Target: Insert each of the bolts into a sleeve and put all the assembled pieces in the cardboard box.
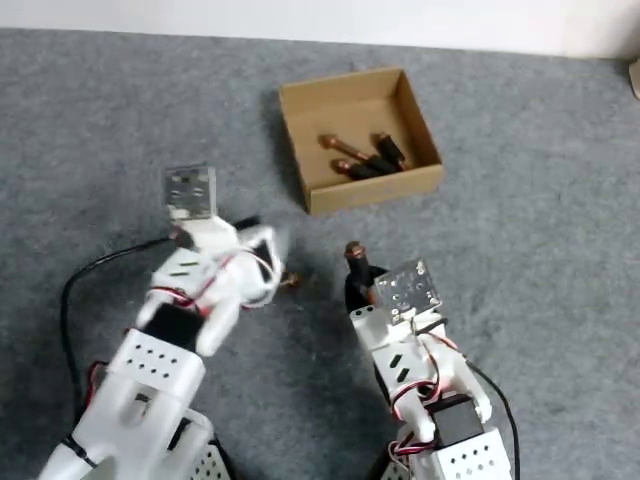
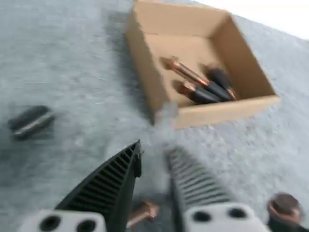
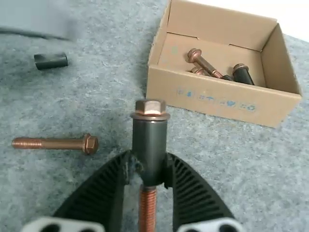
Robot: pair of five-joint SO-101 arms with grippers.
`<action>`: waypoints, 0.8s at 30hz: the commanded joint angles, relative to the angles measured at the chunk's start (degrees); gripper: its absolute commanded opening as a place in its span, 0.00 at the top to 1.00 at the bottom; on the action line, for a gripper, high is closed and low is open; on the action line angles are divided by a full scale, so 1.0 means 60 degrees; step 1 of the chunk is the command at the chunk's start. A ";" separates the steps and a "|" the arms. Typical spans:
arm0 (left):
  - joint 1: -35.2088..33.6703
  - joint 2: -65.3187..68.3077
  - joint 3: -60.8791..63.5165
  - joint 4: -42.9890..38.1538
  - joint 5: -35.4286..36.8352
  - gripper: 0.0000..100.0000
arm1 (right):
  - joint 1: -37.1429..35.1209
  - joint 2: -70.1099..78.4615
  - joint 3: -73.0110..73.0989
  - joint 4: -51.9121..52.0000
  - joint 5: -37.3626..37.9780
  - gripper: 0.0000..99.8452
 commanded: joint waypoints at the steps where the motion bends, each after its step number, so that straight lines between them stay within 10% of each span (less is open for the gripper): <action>1: -0.0608 -0.0007 -0.0564 -0.0220 0.0029 0.99 | 0.0154 -0.0066 -0.0462 -0.0388 -0.0073 1.00; 11: -0.1194 0.0007 -0.0256 -0.0220 -0.0015 0.99 | 0.0154 0.1560 -0.1766 -0.1546 0.1319 1.00; 24: -0.1297 0.0022 0.0168 -0.0850 -0.0029 0.99 | 0.2220 1.6462 -1.5670 -0.0403 0.1304 1.00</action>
